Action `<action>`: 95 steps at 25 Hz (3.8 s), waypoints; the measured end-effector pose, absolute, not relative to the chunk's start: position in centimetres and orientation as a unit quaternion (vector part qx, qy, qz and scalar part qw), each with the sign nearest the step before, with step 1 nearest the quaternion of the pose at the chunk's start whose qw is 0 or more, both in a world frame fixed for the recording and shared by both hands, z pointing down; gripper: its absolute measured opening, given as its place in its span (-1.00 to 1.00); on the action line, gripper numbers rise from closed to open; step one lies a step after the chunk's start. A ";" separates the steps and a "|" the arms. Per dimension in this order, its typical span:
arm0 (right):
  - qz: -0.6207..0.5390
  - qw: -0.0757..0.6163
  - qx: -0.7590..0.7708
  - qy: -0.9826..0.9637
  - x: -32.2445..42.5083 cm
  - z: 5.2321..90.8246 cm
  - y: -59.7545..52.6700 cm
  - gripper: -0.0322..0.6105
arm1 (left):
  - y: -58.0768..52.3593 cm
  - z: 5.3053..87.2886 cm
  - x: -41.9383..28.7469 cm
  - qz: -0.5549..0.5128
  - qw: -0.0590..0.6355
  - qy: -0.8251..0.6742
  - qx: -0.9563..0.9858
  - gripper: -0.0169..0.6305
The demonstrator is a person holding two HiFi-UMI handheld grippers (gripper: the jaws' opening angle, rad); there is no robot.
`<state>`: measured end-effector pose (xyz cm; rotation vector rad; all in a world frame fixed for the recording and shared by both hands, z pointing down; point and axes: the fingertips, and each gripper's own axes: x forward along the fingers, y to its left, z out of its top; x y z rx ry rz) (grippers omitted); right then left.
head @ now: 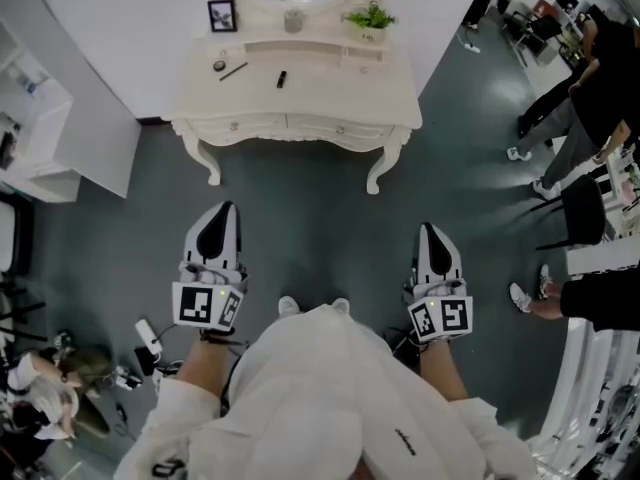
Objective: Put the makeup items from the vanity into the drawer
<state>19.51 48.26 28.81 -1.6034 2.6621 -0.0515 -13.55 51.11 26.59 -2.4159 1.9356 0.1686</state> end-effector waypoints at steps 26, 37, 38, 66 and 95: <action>-0.024 -0.005 -0.506 0.862 10.7 30.7 47.3 -0.85 | 48.8 27.8 -18.0 0.090 0.002 0.568 -0.818 0.18; -0.036 0.010 -0.480 0.876 10.2 30.7 39.7 -0.85 | 42.0 27.3 -16.9 0.097 -0.008 0.579 -0.810 0.19; -0.039 0.012 -0.477 0.878 10.3 30.7 38.6 -0.85 | 41.2 27.2 -16.6 0.096 -0.006 0.579 -0.809 0.19; -0.067 0.004 -0.333 0.941 12.2 32.6 17.6 -0.84 | 19.9 27.7 -7.0 0.045 -0.010 0.626 -0.779 0.18; -0.102 -0.052 -0.339 0.934 1.8 37.6 -1.6 -0.84 | -1.7 39.5 -17.2 -0.001 -0.120 0.618 -0.777 0.26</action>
